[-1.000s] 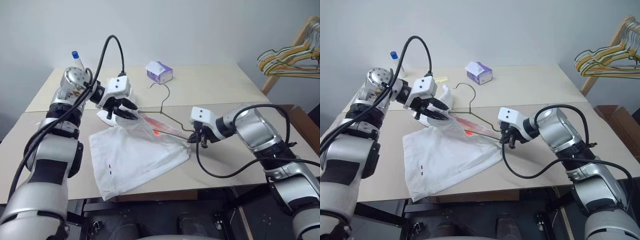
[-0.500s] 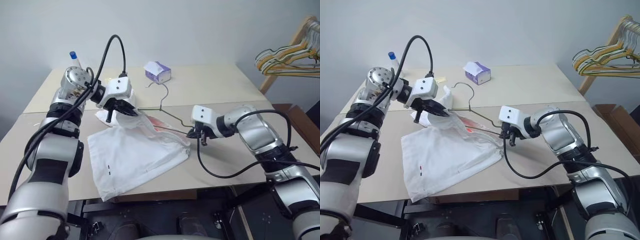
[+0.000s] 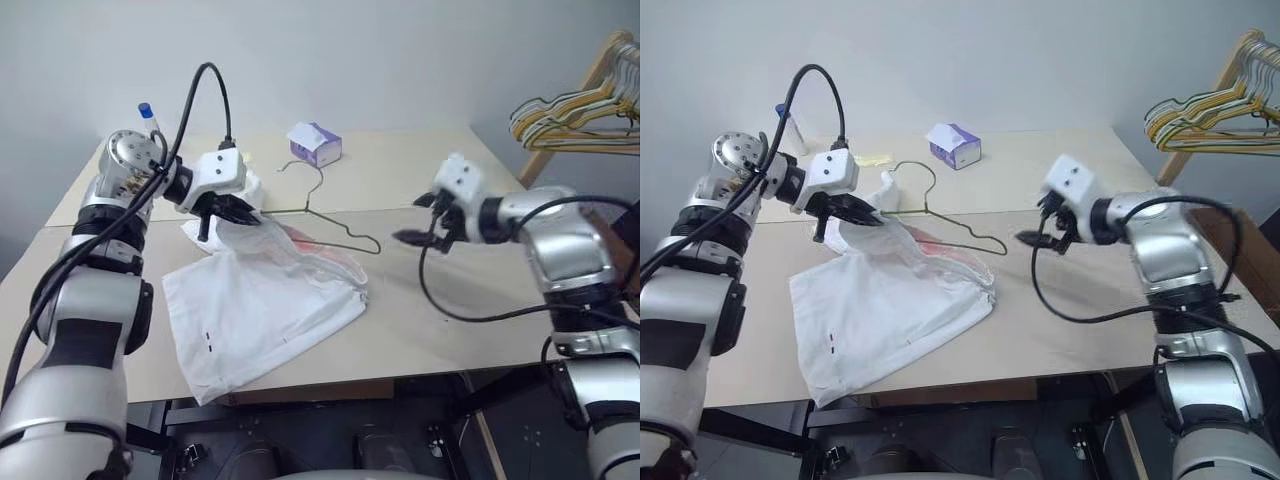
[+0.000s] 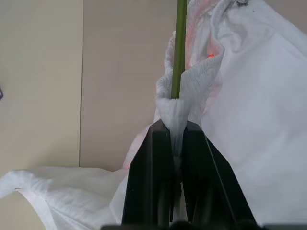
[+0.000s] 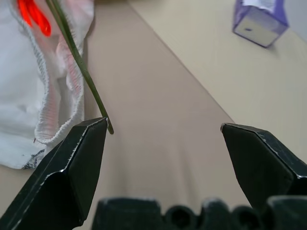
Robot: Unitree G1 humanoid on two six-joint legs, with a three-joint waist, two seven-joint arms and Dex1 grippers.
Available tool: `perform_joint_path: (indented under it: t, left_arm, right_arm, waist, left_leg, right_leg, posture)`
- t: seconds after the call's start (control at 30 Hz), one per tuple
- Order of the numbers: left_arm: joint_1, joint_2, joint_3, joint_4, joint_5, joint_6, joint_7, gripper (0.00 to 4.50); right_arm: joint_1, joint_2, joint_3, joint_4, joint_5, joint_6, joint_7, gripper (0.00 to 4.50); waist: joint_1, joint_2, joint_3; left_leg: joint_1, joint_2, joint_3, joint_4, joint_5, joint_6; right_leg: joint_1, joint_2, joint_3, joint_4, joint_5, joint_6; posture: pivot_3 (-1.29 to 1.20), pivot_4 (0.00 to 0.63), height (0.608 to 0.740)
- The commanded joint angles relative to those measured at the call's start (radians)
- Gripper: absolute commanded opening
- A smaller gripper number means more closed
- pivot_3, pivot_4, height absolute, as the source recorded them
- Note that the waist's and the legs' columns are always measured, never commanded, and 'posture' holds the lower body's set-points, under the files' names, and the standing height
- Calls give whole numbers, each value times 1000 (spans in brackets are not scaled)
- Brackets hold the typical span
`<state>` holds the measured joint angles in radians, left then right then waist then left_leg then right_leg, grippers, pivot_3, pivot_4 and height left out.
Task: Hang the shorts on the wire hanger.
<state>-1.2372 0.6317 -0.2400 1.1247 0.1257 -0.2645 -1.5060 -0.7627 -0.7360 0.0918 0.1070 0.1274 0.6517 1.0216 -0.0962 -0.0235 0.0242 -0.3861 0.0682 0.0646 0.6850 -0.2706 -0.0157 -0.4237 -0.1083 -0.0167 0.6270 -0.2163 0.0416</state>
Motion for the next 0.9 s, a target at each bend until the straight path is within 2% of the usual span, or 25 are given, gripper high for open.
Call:
perform_joint_path:
  t: [0.03,0.17,0.33,0.6,0.77,0.9]
  left_arm:
    - [-63,21,52,-5,-25,-9,29,0]
    - [-98,27,95,-12,-51,-1,44,0]
    - [-114,50,123,-32,-61,1,29,0]
    - [-112,62,130,-39,-61,3,41,0]
    - [-109,62,138,-46,-75,9,28,0]
    - [-105,61,134,-41,-69,6,40,0]
  right_arm:
    - [54,-4,-86,-108,84,91,-17,4473]
    - [188,46,-105,-203,137,145,-73,4473]
    - [314,160,-88,-255,179,137,-141,4473]
    - [311,312,-126,-215,302,161,-186,4473]
    - [283,346,-52,-161,277,142,-220,4473]
    - [259,369,-48,-115,276,140,-243,3581]
  waist:
    - [-1,0,0]
    - [-3,0,0]
    - [-7,0,0]
    - [-2,0,0]
    - [-2,0,0]
    - [-2,0,0]
  left_leg:
    - [0,0,0,0,0,0]
    - [1,0,0,0,0,0]
    - [1,0,0,0,0,0]
    - [1,0,0,0,0,0]
    - [1,0,0,0,0,0]
    - [2,0,0,0,0,0]
  right_leg:
    - [0,0,0,0,0,0]
    - [0,0,0,0,0,0]
    - [0,0,1,1,0,0]
    - [0,0,1,1,0,0]
    - [1,0,1,2,0,0]
    - [1,0,1,2,0,0]
  posture:
    - [-83,0,740]
    - [-82,0,740]
    - [-85,0,740]
    - [-68,0,740]
    - [-66,0,740]
    - [-65,0,740]
